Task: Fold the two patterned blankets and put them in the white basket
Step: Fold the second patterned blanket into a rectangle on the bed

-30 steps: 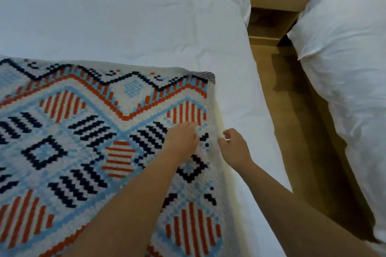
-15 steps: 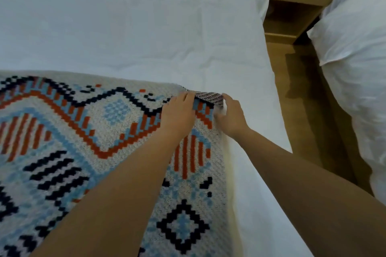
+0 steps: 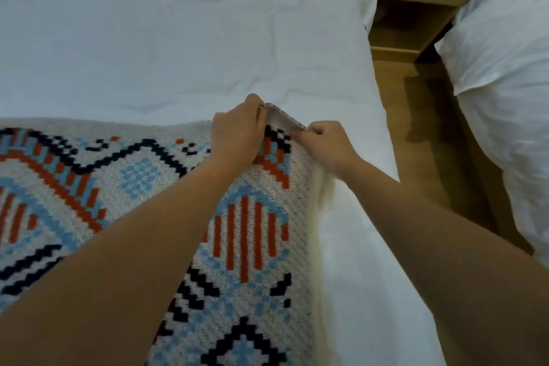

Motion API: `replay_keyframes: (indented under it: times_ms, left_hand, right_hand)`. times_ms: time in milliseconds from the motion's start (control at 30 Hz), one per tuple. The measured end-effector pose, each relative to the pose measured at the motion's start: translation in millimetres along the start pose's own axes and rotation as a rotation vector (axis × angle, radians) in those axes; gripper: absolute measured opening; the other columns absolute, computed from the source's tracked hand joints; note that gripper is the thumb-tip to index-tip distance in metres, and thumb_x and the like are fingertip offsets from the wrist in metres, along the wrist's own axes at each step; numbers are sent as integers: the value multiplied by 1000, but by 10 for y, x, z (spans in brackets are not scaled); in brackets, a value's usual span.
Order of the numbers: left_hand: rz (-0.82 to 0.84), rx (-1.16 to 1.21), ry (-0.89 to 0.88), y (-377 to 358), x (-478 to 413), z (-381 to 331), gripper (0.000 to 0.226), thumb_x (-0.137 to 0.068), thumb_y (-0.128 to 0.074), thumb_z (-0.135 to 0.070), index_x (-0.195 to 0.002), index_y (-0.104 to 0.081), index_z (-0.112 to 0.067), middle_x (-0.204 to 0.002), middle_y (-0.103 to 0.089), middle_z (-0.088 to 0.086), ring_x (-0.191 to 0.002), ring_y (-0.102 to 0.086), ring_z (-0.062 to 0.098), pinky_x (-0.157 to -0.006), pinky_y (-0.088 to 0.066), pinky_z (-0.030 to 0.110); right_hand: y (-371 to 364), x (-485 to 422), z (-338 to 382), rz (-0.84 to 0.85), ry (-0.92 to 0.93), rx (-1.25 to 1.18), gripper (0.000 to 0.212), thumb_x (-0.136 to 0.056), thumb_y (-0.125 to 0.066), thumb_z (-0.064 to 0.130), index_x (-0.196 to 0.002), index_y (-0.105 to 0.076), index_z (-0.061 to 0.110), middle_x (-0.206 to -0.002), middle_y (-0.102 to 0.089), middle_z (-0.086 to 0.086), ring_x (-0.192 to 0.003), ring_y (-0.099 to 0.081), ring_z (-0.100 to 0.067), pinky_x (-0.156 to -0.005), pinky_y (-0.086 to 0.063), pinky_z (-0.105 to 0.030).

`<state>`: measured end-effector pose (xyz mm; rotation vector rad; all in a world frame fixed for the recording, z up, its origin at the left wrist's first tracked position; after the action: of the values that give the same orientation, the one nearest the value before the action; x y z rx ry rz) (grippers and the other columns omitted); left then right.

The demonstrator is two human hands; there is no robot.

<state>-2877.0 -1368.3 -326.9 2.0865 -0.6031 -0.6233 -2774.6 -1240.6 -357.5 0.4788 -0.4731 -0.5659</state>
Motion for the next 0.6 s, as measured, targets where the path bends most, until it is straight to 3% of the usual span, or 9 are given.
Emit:
replay_keyframes:
  times_ms: [67,133,200,267,367,467,600]
  left_hand:
    - [25,-108,-21,-6,-27,-8,32,-100,-34,-33,-100,-55,-10,-78,-62,5,-70,-57,28,-75,-37,36]
    - [56,-178,-3,-100,-8,-57,29,-100,-35,-31,-108,-56,-13,-97,-63,6,-87,-57,27,-85,-35,39]
    - [115,-211,38,-299,75,-98,32,-98,-37,-25,-128,-46,-17,-125,-53,8,-114,-48,26,-102,-29,44]
    - [212,-245,68,-545,222,-121,52,-96,-38,-25,-145,-22,-16,-149,-29,7,-137,-26,25,-112,-15,50]
    - [401,-295,44,-871,546,-153,61,-97,-32,-34,-149,-5,-16,-158,-3,4,-146,1,24,-115,-3,51]
    - [546,-271,24,-1022,901,-171,58,-98,-25,-37,-149,-6,-17,-159,-1,3,-146,6,21,-115,4,47]
    - [551,-109,29,-975,1320,-389,55,-97,-26,-35,-147,-15,-14,-158,-8,6,-146,1,20,-117,-1,44]
  right_hand:
    - [264,-69,95,-146,109,389,27,-84,-59,29,-63,-50,15,-64,-50,-1,-65,-47,-21,-66,-32,-30]
    - [455,-96,142,-284,131,528,19,-86,-55,29,-71,-55,16,-75,-57,-1,-73,-50,-22,-77,-30,-32]
    - [502,-124,34,-350,77,663,14,-89,-50,25,-91,-60,15,-95,-62,-5,-91,-54,-25,-89,-32,-38]
    - [419,-115,-199,-296,-34,832,29,-91,-47,21,-119,-49,14,-121,-53,-8,-117,-44,-29,-104,-26,-48]
    - [193,100,-546,-197,-117,794,47,-91,-45,23,-136,-32,16,-141,-36,-8,-133,-27,-30,-110,-16,-52]
    - [-89,471,-802,-125,-62,679,54,-91,-45,28,-140,-29,15,-147,-31,-10,-136,-24,-30,-111,-20,-46]
    - [-313,1122,-1090,-115,-79,511,49,-95,-40,27,-140,-32,9,-148,-32,-13,-136,-27,-27,-111,-20,-38]
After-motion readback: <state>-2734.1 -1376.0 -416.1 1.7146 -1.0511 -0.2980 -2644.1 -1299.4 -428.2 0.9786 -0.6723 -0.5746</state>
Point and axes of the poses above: each hand's wrist, its own x-axis away from the middle knuckle, its own y-axis out of the back of the hand, z = x × y, the point moved 6 cm from there along -x, towards the middle knuckle
